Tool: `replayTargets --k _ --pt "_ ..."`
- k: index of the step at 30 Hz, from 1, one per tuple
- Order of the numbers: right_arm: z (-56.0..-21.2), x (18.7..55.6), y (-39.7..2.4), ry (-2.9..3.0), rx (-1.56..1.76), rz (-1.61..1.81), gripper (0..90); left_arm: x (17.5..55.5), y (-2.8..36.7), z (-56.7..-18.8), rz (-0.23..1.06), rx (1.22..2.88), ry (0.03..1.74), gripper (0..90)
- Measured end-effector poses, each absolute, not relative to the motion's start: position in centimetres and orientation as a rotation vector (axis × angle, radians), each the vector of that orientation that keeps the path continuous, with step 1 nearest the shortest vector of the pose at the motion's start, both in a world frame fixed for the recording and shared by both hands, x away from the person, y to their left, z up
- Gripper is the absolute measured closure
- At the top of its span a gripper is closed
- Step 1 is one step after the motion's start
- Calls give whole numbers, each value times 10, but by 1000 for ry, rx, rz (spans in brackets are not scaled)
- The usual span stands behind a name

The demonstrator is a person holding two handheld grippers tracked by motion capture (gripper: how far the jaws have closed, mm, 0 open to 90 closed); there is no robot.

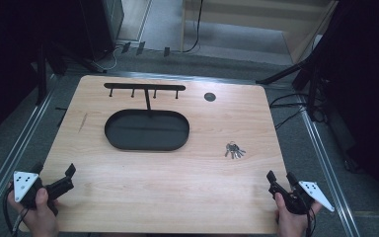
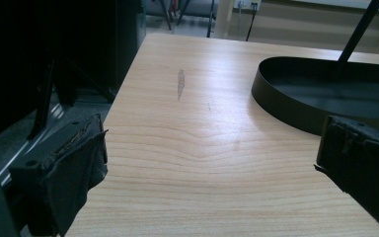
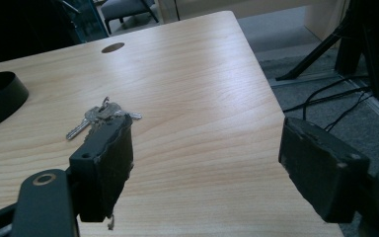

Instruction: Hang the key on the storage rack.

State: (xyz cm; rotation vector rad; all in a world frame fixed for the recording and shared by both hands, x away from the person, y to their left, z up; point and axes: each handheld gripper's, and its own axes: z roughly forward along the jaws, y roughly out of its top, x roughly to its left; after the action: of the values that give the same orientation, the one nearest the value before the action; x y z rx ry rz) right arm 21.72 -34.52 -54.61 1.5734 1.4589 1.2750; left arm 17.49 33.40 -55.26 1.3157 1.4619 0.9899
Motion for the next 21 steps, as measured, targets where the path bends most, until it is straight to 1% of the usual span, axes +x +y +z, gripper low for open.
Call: replayTargets --k 7,11,13,14,18,21 --pt "-545 221 -337 1490 1567 1168 214 175 332 -552 1006 1339 1453 0" --pt "-539 229 -334 1529 1605 1141 236 175 333 -552 994 1330 1454 0" --pt "-532 234 -328 1582 1591 1119 295 175 333 -552 992 1328 1455 0" --pt "-528 237 -325 1610 1576 1106 307 175 333 -552 992 1328 1456 0" --pt "-504 256 -310 1689 1527 1077 307 175 333 -552 994 1341 1455 0" --pt "-495 266 -303 1715 1530 1028 307 175 333 -552 991 1339 1454 0"
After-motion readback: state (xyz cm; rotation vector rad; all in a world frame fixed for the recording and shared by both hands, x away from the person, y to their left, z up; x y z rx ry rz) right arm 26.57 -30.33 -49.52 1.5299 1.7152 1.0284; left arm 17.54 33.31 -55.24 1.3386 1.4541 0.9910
